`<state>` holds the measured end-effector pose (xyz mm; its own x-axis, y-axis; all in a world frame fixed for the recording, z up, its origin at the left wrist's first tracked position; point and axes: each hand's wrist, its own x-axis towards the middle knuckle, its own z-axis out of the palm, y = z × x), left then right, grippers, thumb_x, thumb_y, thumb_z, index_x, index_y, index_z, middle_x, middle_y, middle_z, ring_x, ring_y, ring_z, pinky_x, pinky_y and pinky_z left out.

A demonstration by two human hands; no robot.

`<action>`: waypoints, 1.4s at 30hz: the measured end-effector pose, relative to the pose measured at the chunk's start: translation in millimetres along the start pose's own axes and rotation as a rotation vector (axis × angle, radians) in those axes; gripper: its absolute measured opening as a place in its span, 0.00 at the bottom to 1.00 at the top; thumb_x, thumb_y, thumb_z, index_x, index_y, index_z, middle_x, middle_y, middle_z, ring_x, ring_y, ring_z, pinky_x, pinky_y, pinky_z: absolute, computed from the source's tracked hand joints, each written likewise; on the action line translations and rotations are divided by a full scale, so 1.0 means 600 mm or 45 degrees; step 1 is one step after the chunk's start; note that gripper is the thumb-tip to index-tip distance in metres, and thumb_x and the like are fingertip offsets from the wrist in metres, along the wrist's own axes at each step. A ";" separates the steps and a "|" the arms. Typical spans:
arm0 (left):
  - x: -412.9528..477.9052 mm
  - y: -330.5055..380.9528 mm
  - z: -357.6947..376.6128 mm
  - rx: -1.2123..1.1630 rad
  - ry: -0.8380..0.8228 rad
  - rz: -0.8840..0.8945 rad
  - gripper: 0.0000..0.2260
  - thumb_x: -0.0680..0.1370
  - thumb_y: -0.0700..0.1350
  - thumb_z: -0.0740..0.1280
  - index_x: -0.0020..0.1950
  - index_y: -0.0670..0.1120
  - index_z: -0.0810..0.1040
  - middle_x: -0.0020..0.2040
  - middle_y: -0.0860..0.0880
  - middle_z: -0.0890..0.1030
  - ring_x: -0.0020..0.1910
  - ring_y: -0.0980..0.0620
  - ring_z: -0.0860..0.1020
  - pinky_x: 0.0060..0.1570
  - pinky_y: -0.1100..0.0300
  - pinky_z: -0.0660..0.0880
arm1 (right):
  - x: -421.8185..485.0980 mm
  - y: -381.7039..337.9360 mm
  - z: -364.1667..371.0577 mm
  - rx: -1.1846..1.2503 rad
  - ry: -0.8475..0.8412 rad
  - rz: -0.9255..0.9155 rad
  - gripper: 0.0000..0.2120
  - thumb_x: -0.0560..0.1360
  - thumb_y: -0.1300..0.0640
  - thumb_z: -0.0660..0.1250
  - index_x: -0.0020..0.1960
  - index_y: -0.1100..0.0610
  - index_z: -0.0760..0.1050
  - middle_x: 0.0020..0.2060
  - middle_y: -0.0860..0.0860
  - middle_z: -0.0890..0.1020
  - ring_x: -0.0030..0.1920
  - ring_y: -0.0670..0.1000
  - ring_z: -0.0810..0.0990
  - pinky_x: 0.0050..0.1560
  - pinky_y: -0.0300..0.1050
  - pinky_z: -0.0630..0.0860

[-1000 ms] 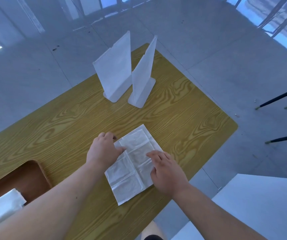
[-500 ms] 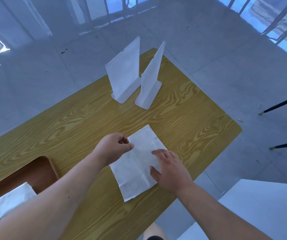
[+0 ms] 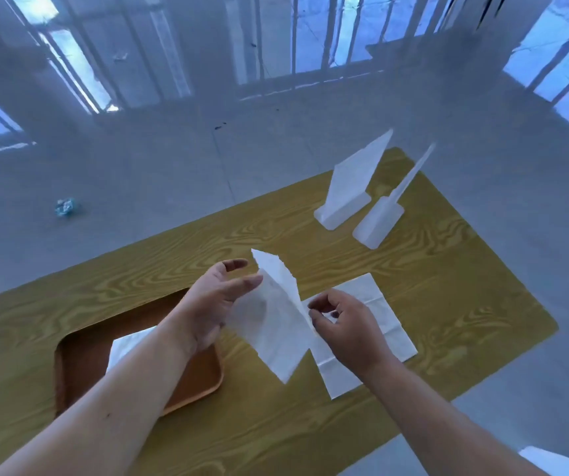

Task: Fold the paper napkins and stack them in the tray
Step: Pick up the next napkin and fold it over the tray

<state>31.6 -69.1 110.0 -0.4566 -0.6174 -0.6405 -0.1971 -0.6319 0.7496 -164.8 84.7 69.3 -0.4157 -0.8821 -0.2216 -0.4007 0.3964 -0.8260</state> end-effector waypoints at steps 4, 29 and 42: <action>-0.039 0.014 -0.086 0.173 0.105 0.193 0.24 0.78 0.33 0.74 0.68 0.52 0.72 0.46 0.43 0.90 0.36 0.51 0.83 0.42 0.57 0.79 | 0.023 -0.069 0.050 0.042 -0.195 0.041 0.03 0.75 0.55 0.72 0.46 0.47 0.82 0.43 0.41 0.86 0.46 0.38 0.82 0.48 0.39 0.74; 0.033 -0.165 -0.106 1.658 0.522 0.157 0.27 0.76 0.65 0.70 0.67 0.49 0.77 0.60 0.50 0.78 0.61 0.47 0.75 0.59 0.53 0.74 | -0.046 0.065 0.152 -0.996 -0.292 -0.147 0.28 0.76 0.40 0.66 0.72 0.52 0.70 0.65 0.51 0.75 0.65 0.56 0.73 0.65 0.51 0.71; 0.093 -0.165 -0.043 2.189 -0.062 0.510 0.25 0.79 0.61 0.69 0.75 0.62 0.70 0.76 0.55 0.68 0.76 0.51 0.64 0.73 0.50 0.65 | -0.004 0.098 0.137 -0.921 -0.315 -0.110 0.06 0.80 0.54 0.60 0.50 0.52 0.76 0.50 0.50 0.77 0.55 0.55 0.73 0.56 0.49 0.72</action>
<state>48.1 -53.5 -4.3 -0.7180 -0.5632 -0.4090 -0.6677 0.7232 0.1764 -120.4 89.1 -21.2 -0.1980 -0.9150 -0.3515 -0.8932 0.3161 -0.3197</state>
